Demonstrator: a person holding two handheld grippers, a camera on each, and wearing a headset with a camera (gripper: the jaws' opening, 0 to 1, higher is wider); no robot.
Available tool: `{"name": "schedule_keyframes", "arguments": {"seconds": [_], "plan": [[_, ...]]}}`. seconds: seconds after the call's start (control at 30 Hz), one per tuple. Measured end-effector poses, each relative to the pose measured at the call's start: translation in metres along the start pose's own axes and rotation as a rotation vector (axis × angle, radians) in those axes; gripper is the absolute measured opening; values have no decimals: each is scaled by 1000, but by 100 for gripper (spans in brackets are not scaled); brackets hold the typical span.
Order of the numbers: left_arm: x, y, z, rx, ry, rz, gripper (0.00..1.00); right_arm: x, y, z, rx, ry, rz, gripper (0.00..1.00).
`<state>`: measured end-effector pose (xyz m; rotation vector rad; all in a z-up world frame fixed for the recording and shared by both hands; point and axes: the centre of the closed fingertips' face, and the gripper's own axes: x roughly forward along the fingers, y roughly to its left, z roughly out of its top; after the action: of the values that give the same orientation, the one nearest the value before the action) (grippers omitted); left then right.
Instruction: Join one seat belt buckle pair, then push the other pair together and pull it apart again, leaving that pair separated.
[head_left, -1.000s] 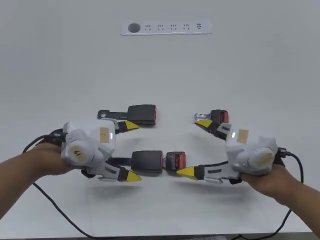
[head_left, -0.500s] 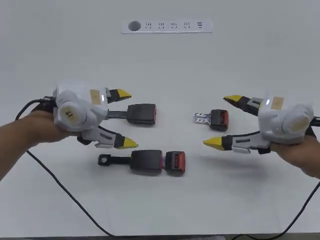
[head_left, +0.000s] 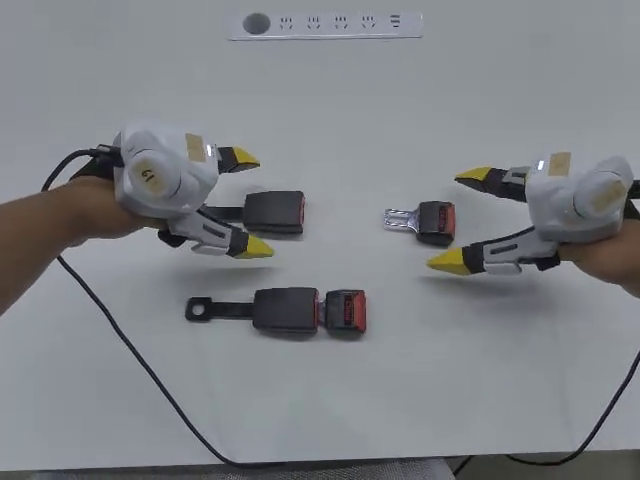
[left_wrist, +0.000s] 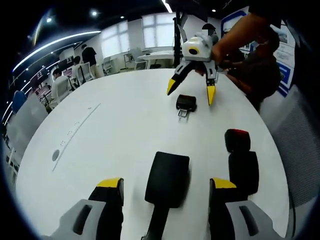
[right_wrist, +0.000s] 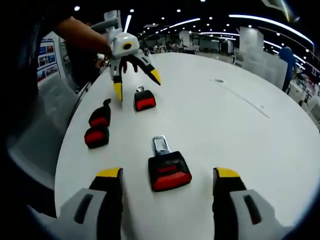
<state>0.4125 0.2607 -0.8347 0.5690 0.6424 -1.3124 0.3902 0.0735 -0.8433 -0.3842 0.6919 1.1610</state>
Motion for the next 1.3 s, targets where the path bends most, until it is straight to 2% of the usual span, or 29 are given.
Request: {"name": "schedule_keyframes", "arguments": {"seconds": [0.13, 0.23, 0.33, 0.43, 0.53, 0.63, 1.3], "plan": [[6, 1, -8, -53, -1, -30, 68, 5, 1, -6, -2, 21, 30, 68], [9, 4, -15, -41, 15, -32, 65, 6, 2, -8, -12, 30, 47, 64], [11, 4, -16, -39, 19, -38, 57, 7, 2, -8, -19, 33, 61, 61], [13, 1, -15, -22, 15, -57, 48, 8, 4, -6, -26, 32, 78, 53], [14, 4, -14, -14, 11, -58, 43, 9, 3, -6, -56, 39, 90, 46], [15, 0, -13, 27, 16, -84, 36, 9, 2, -7, -71, 43, 90, 36], [17, 2, -11, 129, 53, -159, 35, 10, -1, -5, -91, 48, 137, 34]]}}
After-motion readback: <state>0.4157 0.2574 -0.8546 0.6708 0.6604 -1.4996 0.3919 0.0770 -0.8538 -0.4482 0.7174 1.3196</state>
